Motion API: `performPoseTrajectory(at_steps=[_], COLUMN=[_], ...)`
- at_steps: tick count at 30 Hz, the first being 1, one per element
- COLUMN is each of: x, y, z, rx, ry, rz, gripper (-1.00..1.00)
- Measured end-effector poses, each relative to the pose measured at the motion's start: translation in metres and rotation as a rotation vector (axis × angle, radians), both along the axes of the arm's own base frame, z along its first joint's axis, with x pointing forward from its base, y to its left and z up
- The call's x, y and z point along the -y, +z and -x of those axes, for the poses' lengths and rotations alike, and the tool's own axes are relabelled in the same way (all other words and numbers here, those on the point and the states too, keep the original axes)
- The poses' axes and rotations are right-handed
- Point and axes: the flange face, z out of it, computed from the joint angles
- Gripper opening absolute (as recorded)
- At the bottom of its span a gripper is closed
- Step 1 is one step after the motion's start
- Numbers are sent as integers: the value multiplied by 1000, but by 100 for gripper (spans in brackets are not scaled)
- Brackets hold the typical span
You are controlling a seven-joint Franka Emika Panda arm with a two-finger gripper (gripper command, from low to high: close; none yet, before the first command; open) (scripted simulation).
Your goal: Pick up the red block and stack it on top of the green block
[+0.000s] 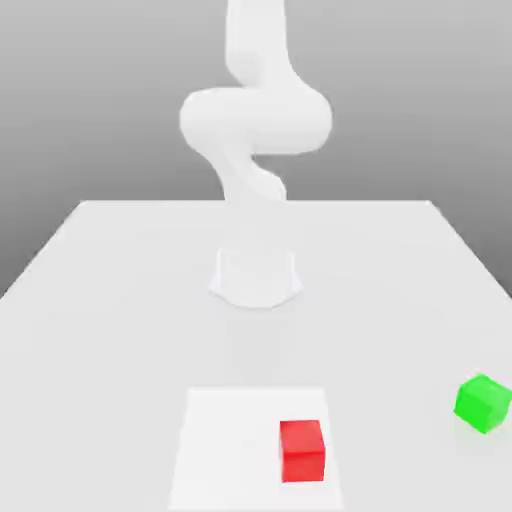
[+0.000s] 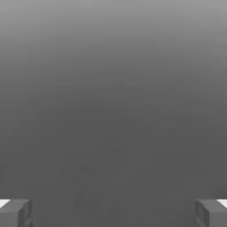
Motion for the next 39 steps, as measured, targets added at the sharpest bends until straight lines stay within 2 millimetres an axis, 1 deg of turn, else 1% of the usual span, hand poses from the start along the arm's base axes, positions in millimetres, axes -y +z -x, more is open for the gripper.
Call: performPoseTrajectory(at_steps=[2,5,8,11,13,16,19,22,24,28,29,34,35,37,39], x=[-5,-12,-18,-24,-27,-33,-41,-47,-48,-48,-48,-48,-48,-49,-48], y=[-39,-97,-157,-219,-260,-322,-381,-438,-466,-515,-522,-521,-525,-512,-491], z=[-26,-55,-77,-89,-93,-92,-82,-65,-60,-58,-58,-58,-57,-58,-59], rx=[-66,-161,-254,-347,-409,-502,-595,-688,-713,-721,-721,-721,-721,-721,-721], ry=[0,3,8,15,21,31,46,59,60,61,61,61,61,61,60], rz=[9,19,26,30,31,30,26,18,14,13,13,13,14,13,13], gripper=[0,0,0,0,0,0,0,0,0,0,-100,-100,-100,-100,-100])
